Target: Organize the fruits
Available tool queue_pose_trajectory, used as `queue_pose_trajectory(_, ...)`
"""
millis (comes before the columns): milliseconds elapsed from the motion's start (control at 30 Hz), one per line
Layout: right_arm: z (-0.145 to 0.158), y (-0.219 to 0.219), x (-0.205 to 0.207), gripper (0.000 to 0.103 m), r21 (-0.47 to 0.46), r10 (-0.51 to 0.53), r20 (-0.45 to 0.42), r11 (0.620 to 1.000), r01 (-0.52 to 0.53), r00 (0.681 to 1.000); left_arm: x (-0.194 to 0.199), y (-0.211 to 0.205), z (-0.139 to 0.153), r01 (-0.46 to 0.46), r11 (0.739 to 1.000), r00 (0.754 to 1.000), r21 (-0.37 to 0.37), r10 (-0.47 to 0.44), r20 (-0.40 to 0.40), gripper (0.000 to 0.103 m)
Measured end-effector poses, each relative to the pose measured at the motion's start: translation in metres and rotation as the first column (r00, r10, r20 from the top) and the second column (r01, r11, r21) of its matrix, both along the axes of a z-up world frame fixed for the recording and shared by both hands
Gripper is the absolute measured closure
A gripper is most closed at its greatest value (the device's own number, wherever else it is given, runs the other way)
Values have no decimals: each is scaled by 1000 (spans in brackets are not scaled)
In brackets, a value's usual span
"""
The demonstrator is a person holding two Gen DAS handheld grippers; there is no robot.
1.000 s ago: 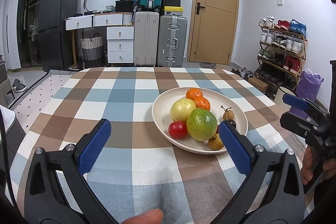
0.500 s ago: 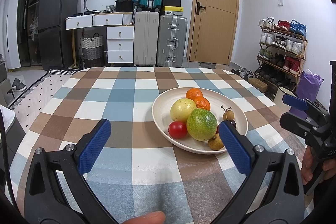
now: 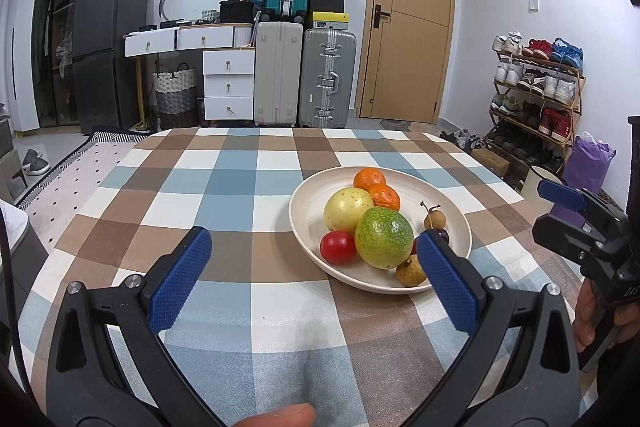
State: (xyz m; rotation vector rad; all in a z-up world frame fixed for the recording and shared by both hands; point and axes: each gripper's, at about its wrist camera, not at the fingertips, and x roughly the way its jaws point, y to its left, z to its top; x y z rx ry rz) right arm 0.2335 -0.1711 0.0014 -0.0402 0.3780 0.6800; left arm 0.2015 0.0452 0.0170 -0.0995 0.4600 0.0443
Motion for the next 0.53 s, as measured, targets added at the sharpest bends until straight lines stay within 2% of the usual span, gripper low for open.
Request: queue_pose_trajectory(533,0,0,0,0,-1,0,-1,1000,0,1000,1,-4,-1,-1,1000,1000,0,1,4,1)
